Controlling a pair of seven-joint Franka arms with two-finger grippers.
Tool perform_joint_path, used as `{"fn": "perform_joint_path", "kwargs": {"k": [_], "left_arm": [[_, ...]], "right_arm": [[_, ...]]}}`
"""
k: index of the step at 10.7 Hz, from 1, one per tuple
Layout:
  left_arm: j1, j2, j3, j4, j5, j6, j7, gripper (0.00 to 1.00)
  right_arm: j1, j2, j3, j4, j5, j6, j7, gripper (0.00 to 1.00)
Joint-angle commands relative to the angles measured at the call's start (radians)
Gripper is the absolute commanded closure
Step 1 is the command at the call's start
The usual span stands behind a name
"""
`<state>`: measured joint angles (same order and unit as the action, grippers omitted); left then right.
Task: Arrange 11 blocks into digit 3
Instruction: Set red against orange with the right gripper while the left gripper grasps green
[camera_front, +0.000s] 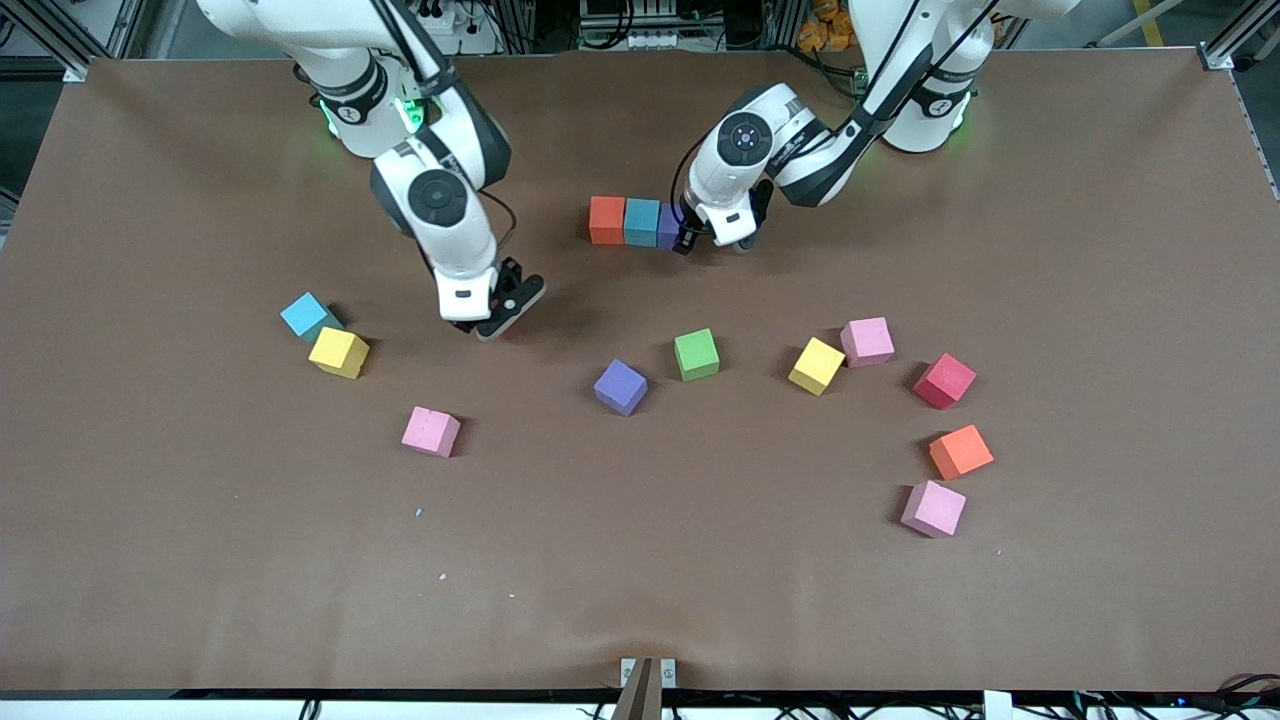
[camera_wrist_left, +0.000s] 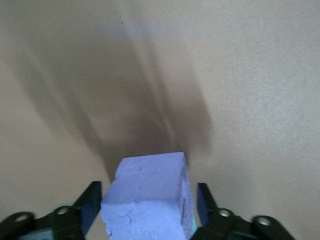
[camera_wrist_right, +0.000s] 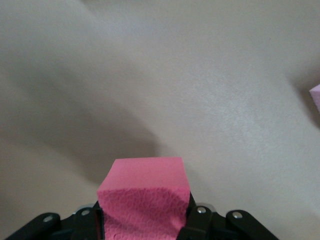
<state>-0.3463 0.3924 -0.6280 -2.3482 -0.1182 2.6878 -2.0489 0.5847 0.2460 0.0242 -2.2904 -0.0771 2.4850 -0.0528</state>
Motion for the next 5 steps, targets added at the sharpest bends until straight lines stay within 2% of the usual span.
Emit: {"fn": "perform_joint_path", "kwargs": {"k": [1, 3, 5], "left_arm": [[0.015, -0.090, -0.028, -0.005, -0.023, -0.029, -0.002, 0.00], [0.061, -0.162, -0.041, 0.010, -0.021, -0.141, 0.015, 0.00], [0.117, -0.190, -0.047, 0.071, -0.021, -0.263, 0.071, 0.00]], "right_arm": [[0.024, -0.014, 0.017, 0.022, 0.020, -0.028, 0.179, 0.84], [0.036, -0.010, 0.042, 0.040, 0.095, -0.026, 0.284, 0.84], [0.073, -0.001, 0.046, 0.058, 0.155, -0.026, 0.411, 0.84]]}}
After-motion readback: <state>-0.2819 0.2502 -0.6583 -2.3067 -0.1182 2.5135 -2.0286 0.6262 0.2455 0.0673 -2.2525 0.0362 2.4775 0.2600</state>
